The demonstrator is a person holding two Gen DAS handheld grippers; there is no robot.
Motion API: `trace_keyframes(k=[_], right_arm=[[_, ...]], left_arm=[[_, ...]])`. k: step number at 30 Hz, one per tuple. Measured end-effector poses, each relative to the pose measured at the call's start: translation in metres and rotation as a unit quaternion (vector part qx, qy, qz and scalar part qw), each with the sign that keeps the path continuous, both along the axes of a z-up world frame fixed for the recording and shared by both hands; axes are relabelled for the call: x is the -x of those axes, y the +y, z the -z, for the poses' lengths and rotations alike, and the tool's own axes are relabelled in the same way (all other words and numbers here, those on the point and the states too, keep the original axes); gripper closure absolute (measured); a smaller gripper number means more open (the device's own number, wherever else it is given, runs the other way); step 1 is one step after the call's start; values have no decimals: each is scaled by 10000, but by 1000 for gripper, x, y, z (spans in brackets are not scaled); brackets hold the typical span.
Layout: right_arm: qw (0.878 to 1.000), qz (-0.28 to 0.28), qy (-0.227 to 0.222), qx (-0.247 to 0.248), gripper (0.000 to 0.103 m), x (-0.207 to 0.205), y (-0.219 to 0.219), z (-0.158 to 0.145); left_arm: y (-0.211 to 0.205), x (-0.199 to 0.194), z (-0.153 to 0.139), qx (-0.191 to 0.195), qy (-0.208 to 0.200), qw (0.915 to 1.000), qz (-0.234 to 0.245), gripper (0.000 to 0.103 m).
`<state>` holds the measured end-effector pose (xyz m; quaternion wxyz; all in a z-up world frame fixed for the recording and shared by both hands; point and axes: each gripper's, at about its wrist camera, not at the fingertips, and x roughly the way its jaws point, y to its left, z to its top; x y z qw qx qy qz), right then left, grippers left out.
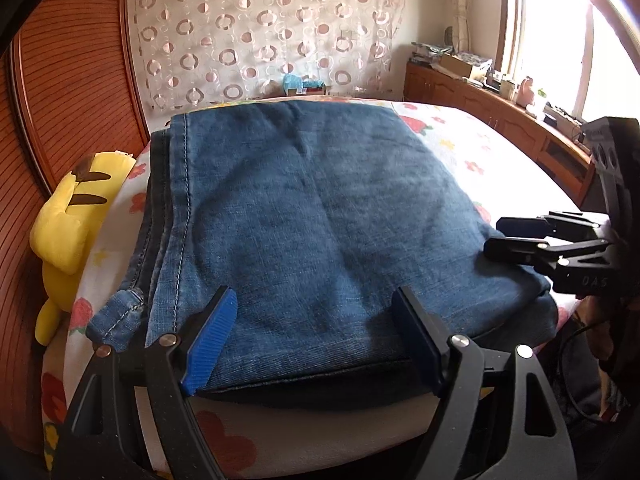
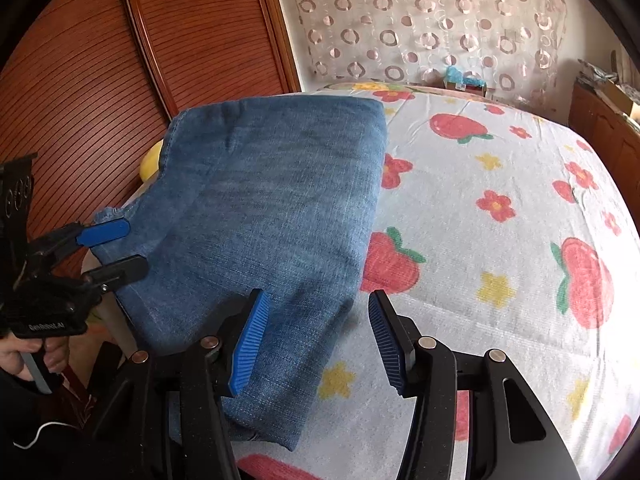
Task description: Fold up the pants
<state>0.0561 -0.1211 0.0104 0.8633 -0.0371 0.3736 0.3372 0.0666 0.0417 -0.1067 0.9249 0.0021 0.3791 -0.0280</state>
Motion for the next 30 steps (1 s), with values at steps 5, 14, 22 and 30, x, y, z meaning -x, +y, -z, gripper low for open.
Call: trace_keyframes(k=[5, 14, 22, 30], right_arm=[[10000, 4, 39, 12, 49, -2, 3, 2], [9999, -96, -8, 26, 49, 2, 10, 4], [9995, -250, -112, 127, 80, 6, 20, 2], [9992, -287, -125, -268, 95, 5, 10, -11]], left_arm=[[1, 0, 1, 47, -21, 10000, -13, 23], [3, 1, 3, 98, -57, 9999, 9, 22], [6, 0, 3, 288, -12, 9996, -4, 22], [13, 9, -8, 495, 95, 9987, 31, 22]])
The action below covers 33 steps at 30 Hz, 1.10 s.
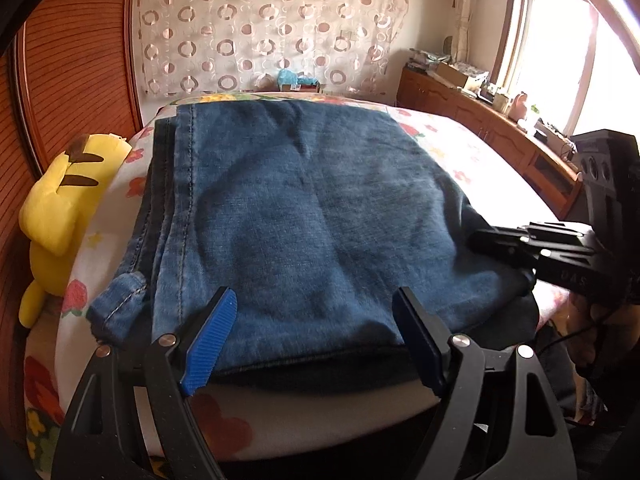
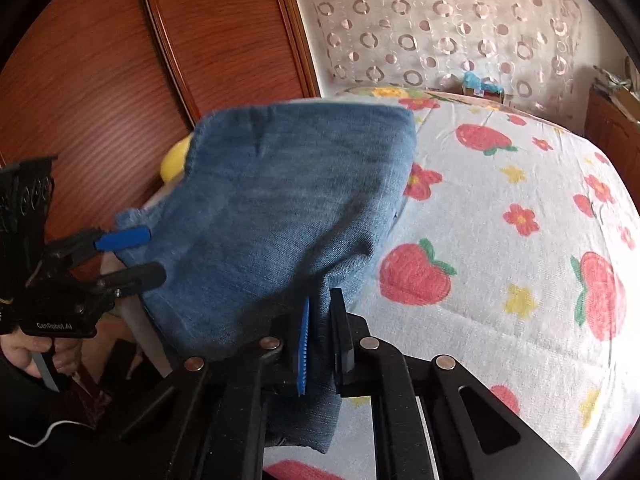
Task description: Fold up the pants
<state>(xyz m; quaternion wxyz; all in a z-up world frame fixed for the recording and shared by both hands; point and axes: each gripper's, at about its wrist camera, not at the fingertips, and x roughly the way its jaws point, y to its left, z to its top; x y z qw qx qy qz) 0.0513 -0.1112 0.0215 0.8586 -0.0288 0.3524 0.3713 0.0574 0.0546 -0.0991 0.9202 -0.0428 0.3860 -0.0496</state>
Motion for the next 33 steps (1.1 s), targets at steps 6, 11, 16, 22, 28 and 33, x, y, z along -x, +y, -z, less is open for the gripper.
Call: trace_keyframes(k=[6, 11, 16, 22, 28, 33], right_arm=[[9993, -142, -118, -329, 96, 7, -3, -16], [9982, -293, -297, -421, 97, 9, 3, -30], [9956, -584, -494, -545, 97, 9, 19, -52], [9909, -1037, -631, -583, 97, 3, 60, -65], [9849, -1541, -499, -606, 98, -11, 112, -63], [9775, -2037, -373, -396, 98, -16, 160, -51]], left_arm=[[5, -1, 10, -200, 171, 9996, -88, 22], [13, 4, -4, -70, 6, 9998, -187, 22], [37, 18, -42, -1, -373, 9984, -417, 22], [65, 37, -92, -181, -833, 9938, -710, 22], [93, 55, -120, -254, -1064, 9903, -861, 22], [108, 69, -132, -414, -1238, 9850, -1132, 22]])
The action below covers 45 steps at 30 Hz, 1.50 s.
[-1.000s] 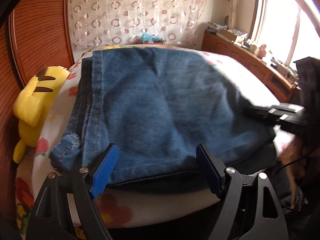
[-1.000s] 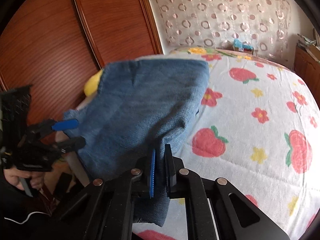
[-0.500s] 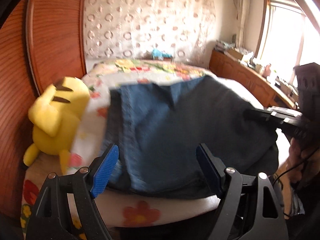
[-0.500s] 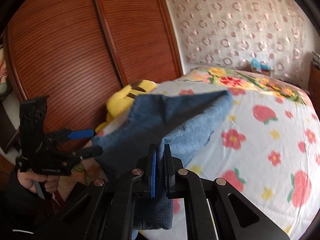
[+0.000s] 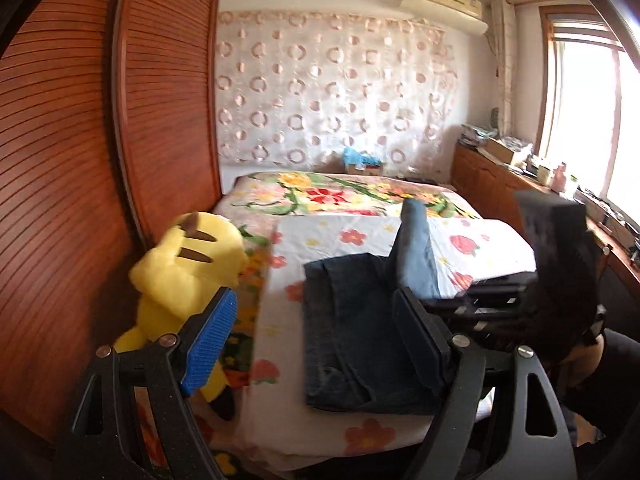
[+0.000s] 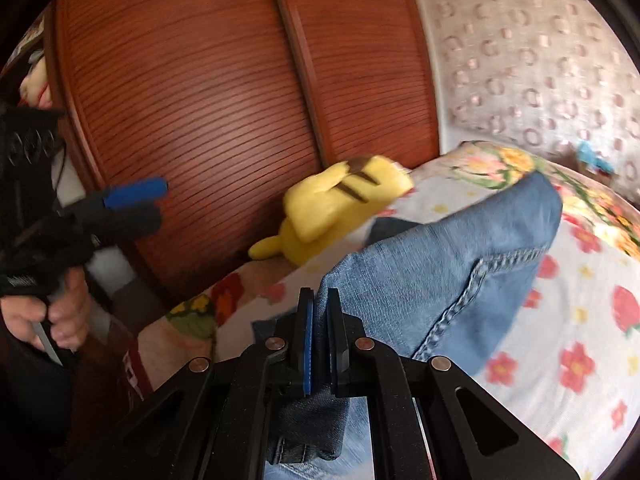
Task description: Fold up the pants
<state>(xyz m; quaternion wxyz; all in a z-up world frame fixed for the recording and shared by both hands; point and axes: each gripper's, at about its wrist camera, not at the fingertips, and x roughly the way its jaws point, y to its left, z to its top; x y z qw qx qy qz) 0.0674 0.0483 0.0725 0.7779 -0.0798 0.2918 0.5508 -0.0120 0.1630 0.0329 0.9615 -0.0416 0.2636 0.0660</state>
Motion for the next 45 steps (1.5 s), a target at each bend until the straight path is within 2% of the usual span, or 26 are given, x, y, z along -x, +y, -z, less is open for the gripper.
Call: trace_keyframes(k=[5, 9, 11, 14, 16, 21, 25, 31, 39, 45], right_arm=[[9988, -287, 287, 260, 98, -11, 39, 24], [9959, -315, 644, 544, 98, -27, 59, 53], [9959, -223, 617, 628, 98, -30, 65, 59], [9958, -90, 715, 569, 98, -37, 61, 55], [9967, -19, 623, 528, 90, -34, 52, 44], [9986, 293, 107, 423, 78, -34, 26, 12], [9967, 733, -120, 325, 60, -52, 2, 0], [9905, 1244, -75, 577, 58, -105, 0, 11], [9883, 1374, 236, 613, 58, -145, 1, 23], [9883, 1332, 425, 609, 46, -170, 16, 40]], left_arm=[[14, 4, 1, 5, -29, 9998, -197, 22], [20, 3, 6, 77, -20, 9996, -258, 22], [20, 0, 11, 99, 6, 9997, -243, 22], [18, -5, 17, 122, 62, 9997, -187, 22], [16, -7, 23, 181, 125, 9997, -121, 22], [9, -14, 37, 314, 263, 9992, -25, 22], [-6, -29, 52, 415, 441, 9980, 173, 22], [-26, -54, 84, 374, 896, 9948, 311, 22], [-28, -62, 116, 355, 1341, 9900, 243, 22], [-24, -61, 126, 411, 1441, 9885, 194, 22]])
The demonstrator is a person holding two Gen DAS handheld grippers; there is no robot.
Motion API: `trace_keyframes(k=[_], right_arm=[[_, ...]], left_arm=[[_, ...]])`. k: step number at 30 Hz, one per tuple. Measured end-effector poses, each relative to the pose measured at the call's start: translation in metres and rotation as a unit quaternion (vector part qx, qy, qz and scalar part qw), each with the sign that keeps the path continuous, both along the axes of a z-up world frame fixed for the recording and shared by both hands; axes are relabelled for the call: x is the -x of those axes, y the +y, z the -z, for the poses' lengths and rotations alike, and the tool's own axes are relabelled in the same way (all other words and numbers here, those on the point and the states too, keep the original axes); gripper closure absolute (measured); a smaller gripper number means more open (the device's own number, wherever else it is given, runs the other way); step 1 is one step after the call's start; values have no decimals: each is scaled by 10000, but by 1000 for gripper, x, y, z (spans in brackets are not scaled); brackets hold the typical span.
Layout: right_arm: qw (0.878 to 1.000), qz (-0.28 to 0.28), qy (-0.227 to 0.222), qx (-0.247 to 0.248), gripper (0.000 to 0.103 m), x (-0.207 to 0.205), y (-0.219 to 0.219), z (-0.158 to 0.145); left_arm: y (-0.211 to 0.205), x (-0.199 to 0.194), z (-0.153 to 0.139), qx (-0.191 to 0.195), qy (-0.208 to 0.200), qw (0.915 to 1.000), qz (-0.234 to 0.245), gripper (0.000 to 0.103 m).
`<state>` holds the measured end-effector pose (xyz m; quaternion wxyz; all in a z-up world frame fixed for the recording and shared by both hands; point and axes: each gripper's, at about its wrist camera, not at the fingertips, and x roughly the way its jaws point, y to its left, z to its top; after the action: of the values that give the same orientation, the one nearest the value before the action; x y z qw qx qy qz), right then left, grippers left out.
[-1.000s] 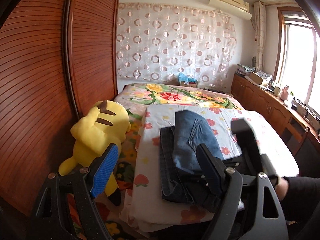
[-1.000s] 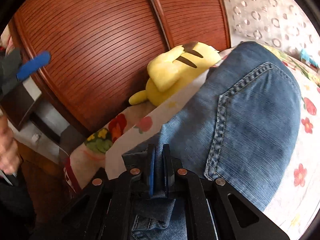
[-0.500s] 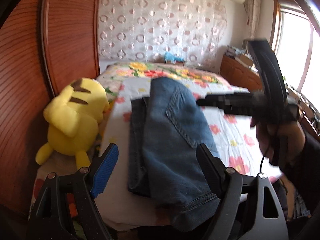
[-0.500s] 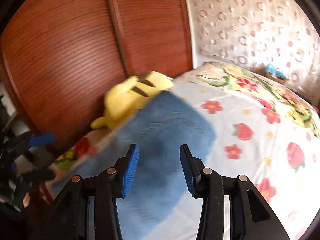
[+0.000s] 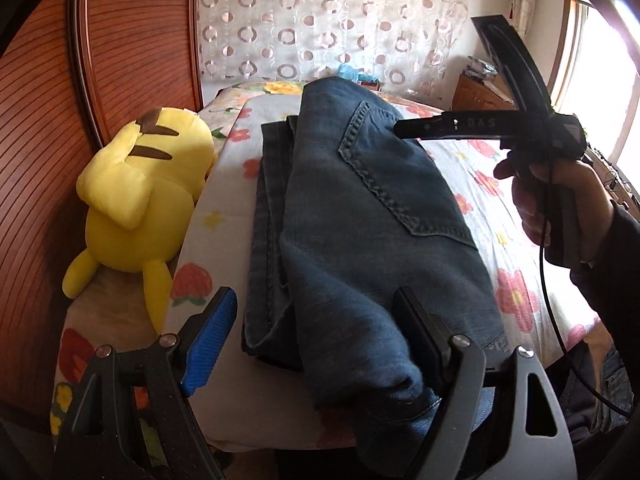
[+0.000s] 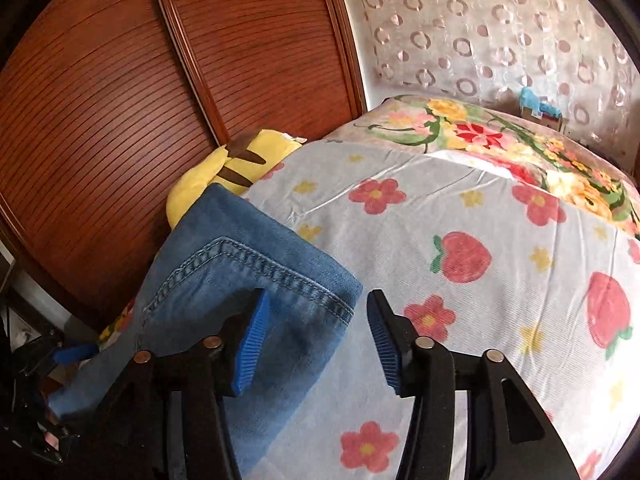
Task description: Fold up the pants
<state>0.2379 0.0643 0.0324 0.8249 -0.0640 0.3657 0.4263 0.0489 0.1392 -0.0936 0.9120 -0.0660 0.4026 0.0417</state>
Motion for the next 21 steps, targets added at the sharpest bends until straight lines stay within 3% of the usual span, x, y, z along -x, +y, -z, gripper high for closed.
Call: trace_keyframes(k=[7, 10, 12, 14, 15, 16, 19, 21], right_arm=[[9990, 78, 433, -38, 28, -23, 9, 19], [9983, 1, 575, -101, 28, -28, 11, 24], [9970, -152, 754, -124, 28, -35, 15, 29], [9957, -271, 863, -178, 33, -38, 16, 32], [9939, -389, 991, -290, 46, -41, 16, 33], [9925, -418, 1085, -382, 51, -43, 15, 34], [9922, -494, 1051, -452, 68, -41, 14, 34], [9925, -533, 973, -505, 74, -37, 12, 30]], left_arm=[[1, 2, 7, 122, 4, 9999, -3, 22], [3, 5, 10, 227, -56, 9997, 8, 22], [5, 7, 10, 383, -92, 9992, 48, 28], [5, 10, 9, 453, -152, 9988, 60, 39], [5, 12, 9, 490, -194, 9986, 97, 45], [4, 13, 9, 626, -206, 9976, 207, 58], [-3, 16, 7, 522, -246, 9979, 301, 69], [-4, 18, 4, 540, -279, 9977, 299, 77]])
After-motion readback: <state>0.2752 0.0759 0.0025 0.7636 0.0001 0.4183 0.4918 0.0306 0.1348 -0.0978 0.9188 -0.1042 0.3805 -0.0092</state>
